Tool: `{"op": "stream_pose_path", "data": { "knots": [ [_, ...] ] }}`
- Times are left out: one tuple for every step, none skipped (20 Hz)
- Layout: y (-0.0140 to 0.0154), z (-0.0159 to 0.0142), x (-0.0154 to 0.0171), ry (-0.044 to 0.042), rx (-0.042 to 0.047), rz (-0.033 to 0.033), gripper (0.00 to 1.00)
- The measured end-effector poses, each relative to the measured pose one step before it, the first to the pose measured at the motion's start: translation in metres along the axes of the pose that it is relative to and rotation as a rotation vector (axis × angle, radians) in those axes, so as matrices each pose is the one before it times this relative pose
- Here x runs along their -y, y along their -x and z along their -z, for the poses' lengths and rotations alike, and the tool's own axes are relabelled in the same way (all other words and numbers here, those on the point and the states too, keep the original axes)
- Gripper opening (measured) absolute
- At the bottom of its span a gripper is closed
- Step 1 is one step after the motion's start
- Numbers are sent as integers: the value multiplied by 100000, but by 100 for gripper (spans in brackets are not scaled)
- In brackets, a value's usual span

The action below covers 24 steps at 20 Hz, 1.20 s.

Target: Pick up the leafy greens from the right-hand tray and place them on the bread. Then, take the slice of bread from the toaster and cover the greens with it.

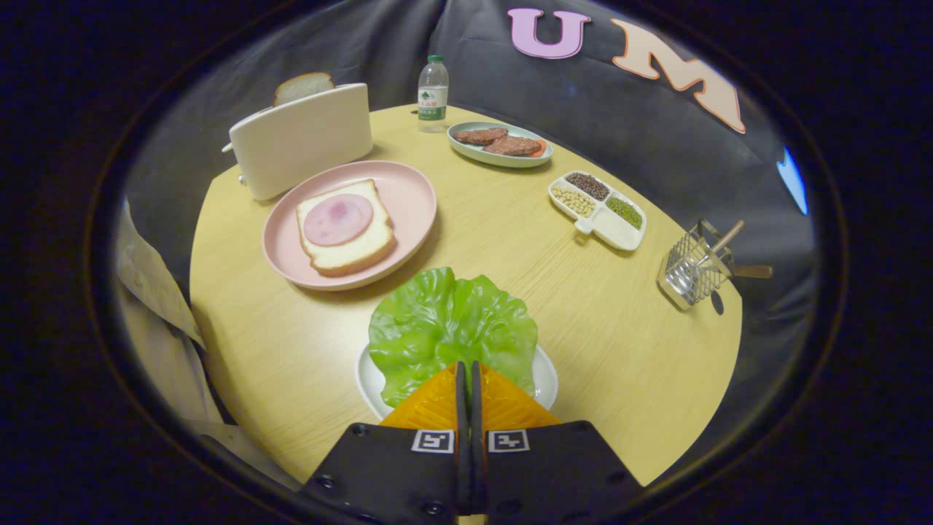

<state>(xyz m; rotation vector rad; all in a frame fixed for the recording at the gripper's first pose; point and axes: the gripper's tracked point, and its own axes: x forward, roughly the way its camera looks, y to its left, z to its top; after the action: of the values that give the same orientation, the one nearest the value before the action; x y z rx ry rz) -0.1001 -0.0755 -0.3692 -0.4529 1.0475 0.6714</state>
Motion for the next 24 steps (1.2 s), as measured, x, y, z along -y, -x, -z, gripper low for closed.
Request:
{"op": "stream_pose_path", "data": {
  "knots": [
    [426, -545, 115, -280, 1024, 1409, 3],
    [553, -578, 212, -577, 965, 1106, 3],
    [478, -573, 176, -601, 1298, 1629, 3],
    [596, -641, 59, -351, 1256, 1247, 3],
    [544, -842, 14, 243, 1817, 1511, 3],
    [548, -683, -18, 18, 1069, 1025, 3],
    [553, -571, -48, -11, 1220, 1320, 3],
    [461, -648, -145, -167, 1366, 1071, 3],
    [280, -854, -109, -329, 1302, 1068, 3],
    [264, -782, -276, -741, 717, 457, 3],
    [377, -755, -431, -397, 1421, 58, 3],
    [146, -883, -376, -112, 1098, 474, 3],
    [201, -656, -502, -110, 837, 156, 3],
    [73, -667, -489, -78, 640, 345, 3],
    [-146, -634, -589, -171, 501, -518, 3],
    [-122, -631, -604, 145, 816, 182, 3],
    [-173, -322, -740, -104, 103, -669, 3],
    [-218, -527, -852, 31, 270, -928, 3],
    [-425, -474, -831, 465, 450, -504, 3],
    [-437, -581, -737, 220, 69, -930, 3],
    [-260, -350, -764, 166, 739, -526, 3],
    [-454, -592, -739, -323, 495, -858, 3],
    [-622, -518, -760, -700, 800, -968, 3],
    [-656, -488, -752, -939, 585, -1338, 3]
  ]
}}
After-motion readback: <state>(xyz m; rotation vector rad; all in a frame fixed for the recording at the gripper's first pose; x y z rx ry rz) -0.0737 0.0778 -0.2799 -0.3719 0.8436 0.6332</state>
